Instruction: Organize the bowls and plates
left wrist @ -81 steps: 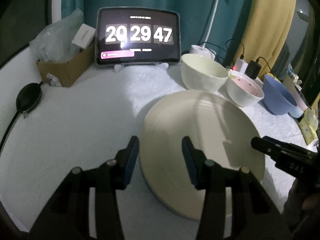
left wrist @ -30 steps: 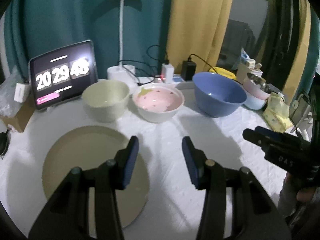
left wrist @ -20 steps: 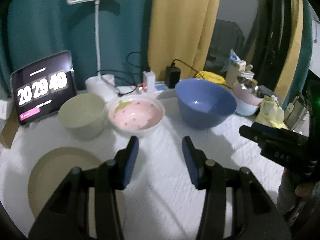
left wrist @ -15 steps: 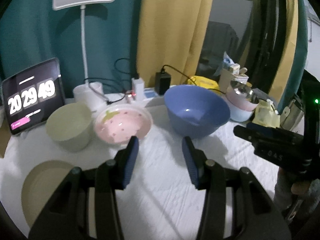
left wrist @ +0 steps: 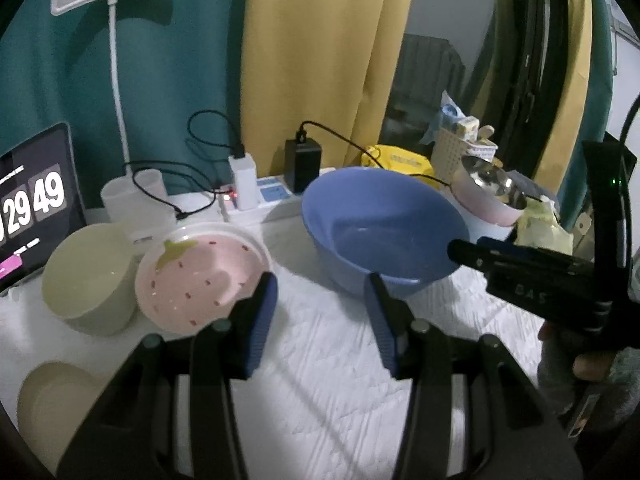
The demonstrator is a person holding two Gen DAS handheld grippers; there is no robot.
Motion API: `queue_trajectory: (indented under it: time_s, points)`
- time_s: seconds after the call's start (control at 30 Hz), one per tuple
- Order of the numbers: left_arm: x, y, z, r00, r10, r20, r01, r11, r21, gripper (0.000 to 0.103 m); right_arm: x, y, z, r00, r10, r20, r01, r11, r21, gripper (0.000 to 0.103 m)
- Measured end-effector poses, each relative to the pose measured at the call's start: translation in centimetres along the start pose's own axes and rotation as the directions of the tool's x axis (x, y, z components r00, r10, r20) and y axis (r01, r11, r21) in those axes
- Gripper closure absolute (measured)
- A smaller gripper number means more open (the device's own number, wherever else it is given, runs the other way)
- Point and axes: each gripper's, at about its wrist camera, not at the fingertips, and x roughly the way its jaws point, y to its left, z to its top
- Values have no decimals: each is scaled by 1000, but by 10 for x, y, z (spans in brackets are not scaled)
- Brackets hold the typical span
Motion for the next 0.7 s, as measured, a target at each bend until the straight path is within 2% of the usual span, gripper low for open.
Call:
queue_trajectory:
  time_s: [0.5, 0.57, 0.6, 0.7]
  points:
    - [35, -21, -1, 1000, -9, -10, 9, 999, 45, 56, 30, -13, -11, 998, -18, -53, 19, 1000, 18, 57]
    - [38, -24, -1, 1000, -6, -15, 7, 999, 50, 56, 31, -12, -13, 998, -16, -54, 17, 1000, 9, 64]
    - [39, -25, -1, 1000, -3, -19, 4, 999, 49, 56, 32, -11, -14, 998, -26, -60, 26, 1000, -4, 75]
    - [43, -25, -1, 1000, 12, -24, -11, 999, 40, 56, 33, -12, -15, 997, -40, -63, 39, 999, -17, 85]
